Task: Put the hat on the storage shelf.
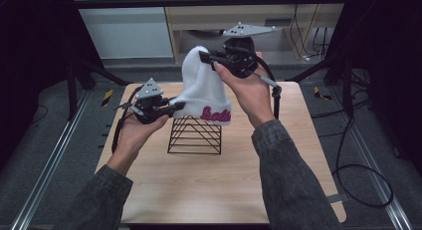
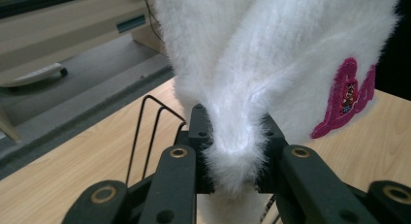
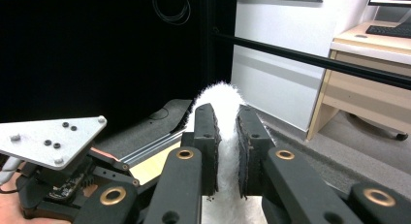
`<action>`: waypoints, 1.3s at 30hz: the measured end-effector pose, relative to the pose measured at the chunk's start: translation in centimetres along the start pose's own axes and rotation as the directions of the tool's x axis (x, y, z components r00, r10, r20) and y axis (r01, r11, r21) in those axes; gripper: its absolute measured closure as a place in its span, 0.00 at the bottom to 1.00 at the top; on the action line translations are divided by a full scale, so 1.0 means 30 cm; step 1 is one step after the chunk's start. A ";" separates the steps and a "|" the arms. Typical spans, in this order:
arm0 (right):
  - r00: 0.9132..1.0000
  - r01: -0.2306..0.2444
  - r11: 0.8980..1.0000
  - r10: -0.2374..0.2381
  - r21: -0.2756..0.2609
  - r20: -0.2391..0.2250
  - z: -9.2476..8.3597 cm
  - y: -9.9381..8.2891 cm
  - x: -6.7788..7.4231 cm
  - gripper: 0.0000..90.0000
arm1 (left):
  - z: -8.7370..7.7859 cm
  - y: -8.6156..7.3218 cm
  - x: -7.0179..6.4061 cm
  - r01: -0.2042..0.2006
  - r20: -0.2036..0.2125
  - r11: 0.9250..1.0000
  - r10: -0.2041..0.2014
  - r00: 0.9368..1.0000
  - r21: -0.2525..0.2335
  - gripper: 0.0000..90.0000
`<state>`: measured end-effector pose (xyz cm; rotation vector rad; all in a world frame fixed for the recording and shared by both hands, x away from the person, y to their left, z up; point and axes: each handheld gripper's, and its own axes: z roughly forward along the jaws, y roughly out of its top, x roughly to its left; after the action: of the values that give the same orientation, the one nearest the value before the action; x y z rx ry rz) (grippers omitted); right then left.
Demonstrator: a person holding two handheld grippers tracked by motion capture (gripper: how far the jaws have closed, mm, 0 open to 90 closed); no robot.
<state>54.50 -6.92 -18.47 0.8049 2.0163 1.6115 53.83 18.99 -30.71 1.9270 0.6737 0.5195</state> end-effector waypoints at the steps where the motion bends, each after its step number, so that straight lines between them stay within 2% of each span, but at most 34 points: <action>1: 1.000 0.002 1.000 -0.002 0.000 -0.003 0.005 -0.002 -0.002 0.90 | -0.004 -0.008 0.008 0.007 -0.007 1.000 -0.007 1.000 -0.001 0.83; 7: 1.000 -0.002 1.000 0.002 0.022 -0.001 0.037 -0.022 -0.012 0.90 | -0.006 -0.036 0.026 0.023 -0.015 1.000 -0.023 1.000 0.006 0.83; 11: 1.000 -0.019 0.999 0.019 0.049 0.003 0.067 -0.056 -0.041 0.90 | -0.009 -0.059 0.035 0.025 -0.020 1.000 -0.024 1.000 0.015 0.83; 15: 0.999 -0.033 0.998 0.032 0.061 0.012 0.083 -0.071 -0.062 0.90 | -0.010 -0.065 0.038 0.022 -0.026 1.000 -0.021 0.999 0.023 0.83; 19: 0.999 -0.039 0.997 0.038 0.065 0.012 0.090 -0.076 -0.063 0.90 | -0.021 -0.065 0.036 0.022 -0.032 1.000 -0.022 0.999 0.021 0.83; 34: 1.000 -0.013 0.999 0.012 0.041 0.011 0.061 -0.003 -0.017 0.89 | -0.109 -0.032 0.026 0.011 -0.040 1.000 -0.012 0.999 -0.029 0.83; 39: 1.000 0.001 0.999 -0.002 0.052 0.014 0.064 0.004 -0.011 0.89 | -0.115 -0.037 0.036 0.000 -0.061 1.000 -0.001 0.998 -0.015 0.83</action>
<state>56.01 -5.73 -18.81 0.8313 2.0562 1.5536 52.26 22.39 -30.20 1.9035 0.7074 0.5832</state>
